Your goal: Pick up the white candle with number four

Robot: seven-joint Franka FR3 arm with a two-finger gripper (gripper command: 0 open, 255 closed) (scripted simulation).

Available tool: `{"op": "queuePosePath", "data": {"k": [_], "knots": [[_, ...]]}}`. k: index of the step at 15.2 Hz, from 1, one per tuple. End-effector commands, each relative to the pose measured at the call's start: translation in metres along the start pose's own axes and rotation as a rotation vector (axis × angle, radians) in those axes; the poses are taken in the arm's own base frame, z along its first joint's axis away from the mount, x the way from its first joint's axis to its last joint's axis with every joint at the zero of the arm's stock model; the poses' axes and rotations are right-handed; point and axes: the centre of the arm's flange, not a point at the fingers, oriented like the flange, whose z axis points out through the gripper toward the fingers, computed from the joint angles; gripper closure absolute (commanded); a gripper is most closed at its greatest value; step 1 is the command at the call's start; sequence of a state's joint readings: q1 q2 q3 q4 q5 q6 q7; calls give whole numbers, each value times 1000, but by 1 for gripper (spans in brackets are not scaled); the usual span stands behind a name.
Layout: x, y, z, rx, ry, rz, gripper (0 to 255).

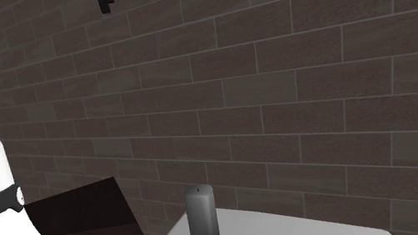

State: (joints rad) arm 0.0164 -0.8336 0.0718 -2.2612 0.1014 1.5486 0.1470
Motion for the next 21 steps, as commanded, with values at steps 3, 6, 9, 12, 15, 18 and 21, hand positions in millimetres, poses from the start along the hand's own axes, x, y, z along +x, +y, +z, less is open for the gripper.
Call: {"op": "queuePosePath", "data": {"k": [3,6,9,12,15,18,21], "knots": [[4,2,26,-13,1,38,0],[10,5,64,-33,3,96,0],[16,10,103,-53,5,154,0],[21,16,141,-73,7,212,0],[26,23,180,-93,8,269,0],[31,31,218,-113,10,327,0],[35,40,256,-133,12,385,0]]}}
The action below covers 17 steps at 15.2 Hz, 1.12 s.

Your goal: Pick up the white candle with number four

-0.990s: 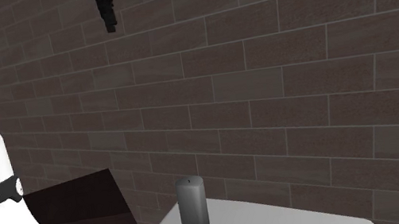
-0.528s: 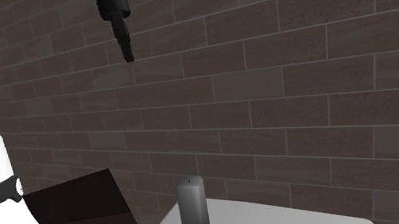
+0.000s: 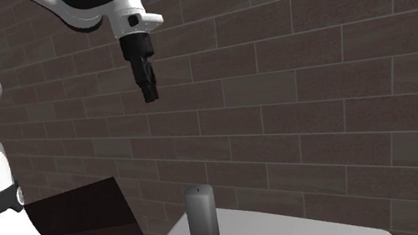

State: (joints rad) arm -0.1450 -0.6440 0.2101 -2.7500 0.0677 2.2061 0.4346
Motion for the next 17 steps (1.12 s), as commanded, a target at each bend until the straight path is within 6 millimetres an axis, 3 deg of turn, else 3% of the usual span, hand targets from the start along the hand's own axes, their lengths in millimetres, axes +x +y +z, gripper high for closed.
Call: {"op": "queuePosePath", "data": {"k": [1,17], "knots": [[3,1,27,-12,3,39,0],[32,33,232,-119,13,348,0]]}}
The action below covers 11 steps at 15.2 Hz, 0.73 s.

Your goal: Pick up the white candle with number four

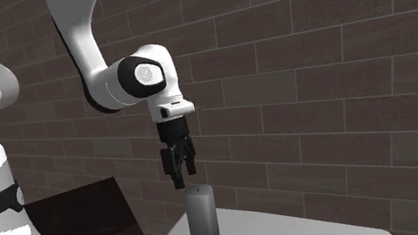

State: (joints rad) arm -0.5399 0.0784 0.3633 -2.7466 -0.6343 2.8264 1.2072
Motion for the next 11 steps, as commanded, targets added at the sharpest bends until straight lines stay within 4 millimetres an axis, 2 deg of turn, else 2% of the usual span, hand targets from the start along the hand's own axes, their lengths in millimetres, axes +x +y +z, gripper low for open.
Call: {"op": "queuePosePath", "data": {"k": [1,8,10,11], "knots": [[1,3,15,-6,3,18,0],[-5,-1,54,-6,3,18,0],[-5,-1,54,-6,3,18,0],[-5,-1,54,-6,4,18,255]]}}
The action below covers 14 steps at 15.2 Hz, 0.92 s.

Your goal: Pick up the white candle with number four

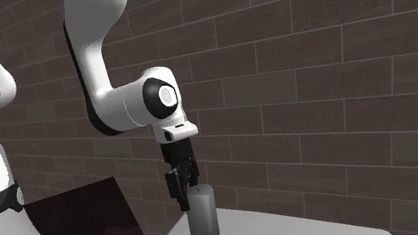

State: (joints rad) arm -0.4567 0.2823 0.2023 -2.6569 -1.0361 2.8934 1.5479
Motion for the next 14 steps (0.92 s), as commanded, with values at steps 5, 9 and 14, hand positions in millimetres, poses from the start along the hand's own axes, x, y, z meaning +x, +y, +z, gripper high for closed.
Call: {"op": "queuePosePath", "data": {"k": [5,9,14], "knots": [[0,1,1,-1,0,1,255],[0,0,1,-1,0,1,255],[4,3,-25,-1,0,1,255]]}}
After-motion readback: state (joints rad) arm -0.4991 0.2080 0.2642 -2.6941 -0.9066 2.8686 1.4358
